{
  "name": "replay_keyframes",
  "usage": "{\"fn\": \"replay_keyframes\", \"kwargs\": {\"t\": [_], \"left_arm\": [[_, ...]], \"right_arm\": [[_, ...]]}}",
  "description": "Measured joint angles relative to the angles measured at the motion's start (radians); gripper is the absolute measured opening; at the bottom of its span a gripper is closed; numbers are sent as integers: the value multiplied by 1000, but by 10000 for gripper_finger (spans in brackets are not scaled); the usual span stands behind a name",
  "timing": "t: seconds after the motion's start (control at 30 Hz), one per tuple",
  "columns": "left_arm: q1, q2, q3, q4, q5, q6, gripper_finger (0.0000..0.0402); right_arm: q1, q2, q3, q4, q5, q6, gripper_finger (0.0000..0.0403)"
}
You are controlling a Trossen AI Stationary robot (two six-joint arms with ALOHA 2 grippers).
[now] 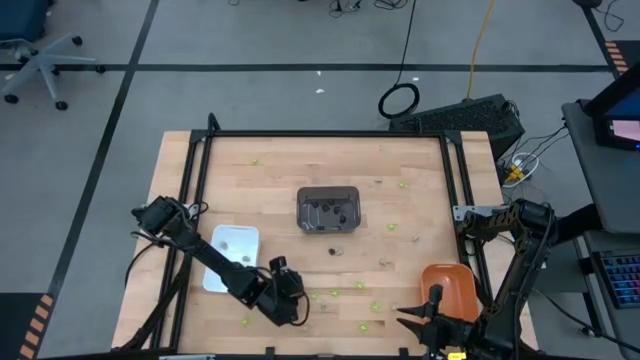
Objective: Sort Halloween decoration
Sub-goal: Put the white skull toy into the white bin
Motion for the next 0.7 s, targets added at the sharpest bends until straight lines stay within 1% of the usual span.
{"fn": "replay_keyframes", "kwargs": {"t": [0.2,0.37,0.5,0.7], "left_arm": [[2,1,0,-2,1,31,105],[2,1,0,-4,5,59,66],[2,1,0,-5,9,60,56],[2,1,0,-5,10,60,54]], "right_arm": [[0,0,0,0,0,0,91],[0,0,0,0,0,0,91],[0,0,0,0,0,0,91],[0,0,0,0,0,0,91]]}}
